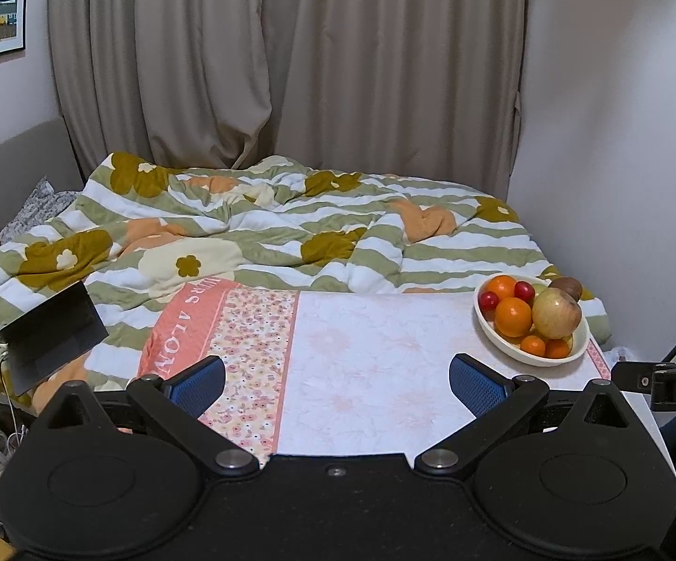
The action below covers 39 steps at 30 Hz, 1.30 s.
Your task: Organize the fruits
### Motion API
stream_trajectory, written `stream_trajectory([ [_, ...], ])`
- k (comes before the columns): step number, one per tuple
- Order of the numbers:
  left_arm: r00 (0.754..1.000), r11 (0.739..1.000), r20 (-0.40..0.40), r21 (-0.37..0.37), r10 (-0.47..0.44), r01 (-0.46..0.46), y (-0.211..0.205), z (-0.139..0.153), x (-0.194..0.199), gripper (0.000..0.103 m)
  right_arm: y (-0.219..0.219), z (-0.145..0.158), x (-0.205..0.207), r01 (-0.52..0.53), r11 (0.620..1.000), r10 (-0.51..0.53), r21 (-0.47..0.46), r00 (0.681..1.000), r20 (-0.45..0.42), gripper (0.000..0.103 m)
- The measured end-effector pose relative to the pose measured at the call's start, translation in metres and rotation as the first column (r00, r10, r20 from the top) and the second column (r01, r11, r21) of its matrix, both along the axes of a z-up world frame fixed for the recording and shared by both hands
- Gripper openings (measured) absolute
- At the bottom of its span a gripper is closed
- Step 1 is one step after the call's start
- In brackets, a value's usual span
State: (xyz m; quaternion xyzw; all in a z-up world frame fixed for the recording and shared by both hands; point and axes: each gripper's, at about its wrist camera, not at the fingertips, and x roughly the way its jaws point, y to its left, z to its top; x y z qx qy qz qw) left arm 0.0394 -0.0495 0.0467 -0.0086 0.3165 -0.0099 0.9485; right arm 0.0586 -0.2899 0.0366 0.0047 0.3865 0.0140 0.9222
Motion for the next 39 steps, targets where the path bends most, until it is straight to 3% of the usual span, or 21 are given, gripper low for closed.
stream_trajectory([
  [39,1.000,1.000,-0.006,0.003,-0.013,0.013,0.009,-0.004,0.001,0.103,0.003,-0.012,0.000,0.025,1.000,-0.024,0.015,1.000,-0.015,0.103],
])
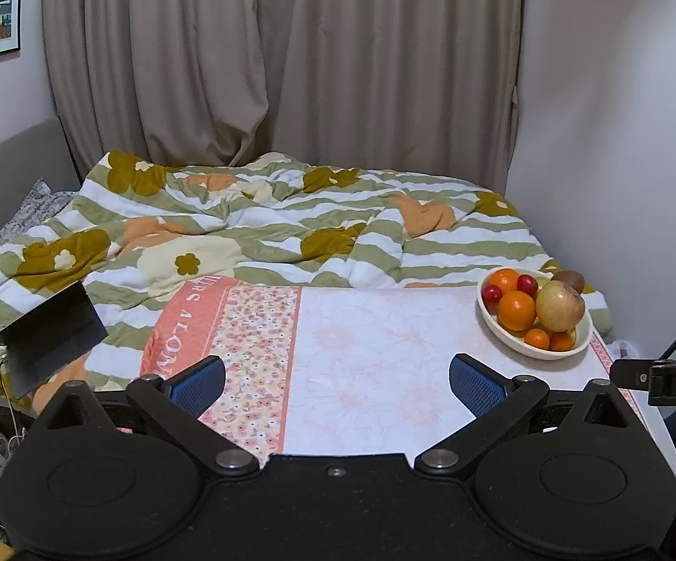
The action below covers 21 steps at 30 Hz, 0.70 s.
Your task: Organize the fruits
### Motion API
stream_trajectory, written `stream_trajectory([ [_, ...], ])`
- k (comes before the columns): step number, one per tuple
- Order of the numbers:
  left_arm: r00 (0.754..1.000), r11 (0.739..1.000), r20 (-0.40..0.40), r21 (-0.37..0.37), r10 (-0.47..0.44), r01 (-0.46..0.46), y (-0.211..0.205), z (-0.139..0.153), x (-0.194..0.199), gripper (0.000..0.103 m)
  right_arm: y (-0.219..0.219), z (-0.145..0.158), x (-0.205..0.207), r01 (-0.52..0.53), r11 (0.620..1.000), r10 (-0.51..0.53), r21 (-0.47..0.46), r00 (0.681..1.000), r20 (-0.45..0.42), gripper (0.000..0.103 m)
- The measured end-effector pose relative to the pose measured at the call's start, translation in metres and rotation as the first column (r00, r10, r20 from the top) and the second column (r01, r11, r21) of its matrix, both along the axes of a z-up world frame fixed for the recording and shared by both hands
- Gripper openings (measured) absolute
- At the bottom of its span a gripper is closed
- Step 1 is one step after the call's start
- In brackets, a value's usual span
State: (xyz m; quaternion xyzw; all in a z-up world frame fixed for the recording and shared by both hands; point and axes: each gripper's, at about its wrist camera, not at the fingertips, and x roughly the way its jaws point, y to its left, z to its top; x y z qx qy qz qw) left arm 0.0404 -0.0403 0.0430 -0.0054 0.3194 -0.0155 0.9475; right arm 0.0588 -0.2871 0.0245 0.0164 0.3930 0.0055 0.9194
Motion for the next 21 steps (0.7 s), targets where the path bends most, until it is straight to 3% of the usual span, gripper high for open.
stream_trajectory([
  [12,0.998,0.999,0.056,0.046,-0.018,0.015,-0.0063,0.0036,-0.0070,0.103,0.0005,0.0028,0.0024,0.002,1.000,-0.002,0.006,1.000,0.004,0.103],
  [21,1.000,1.000,0.028,-0.006,-0.013,0.013,0.0004,0.0020,-0.0025,0.103,0.0022,0.0055,0.0061,0.002,1.000,-0.002,0.008,1.000,0.002,0.103],
])
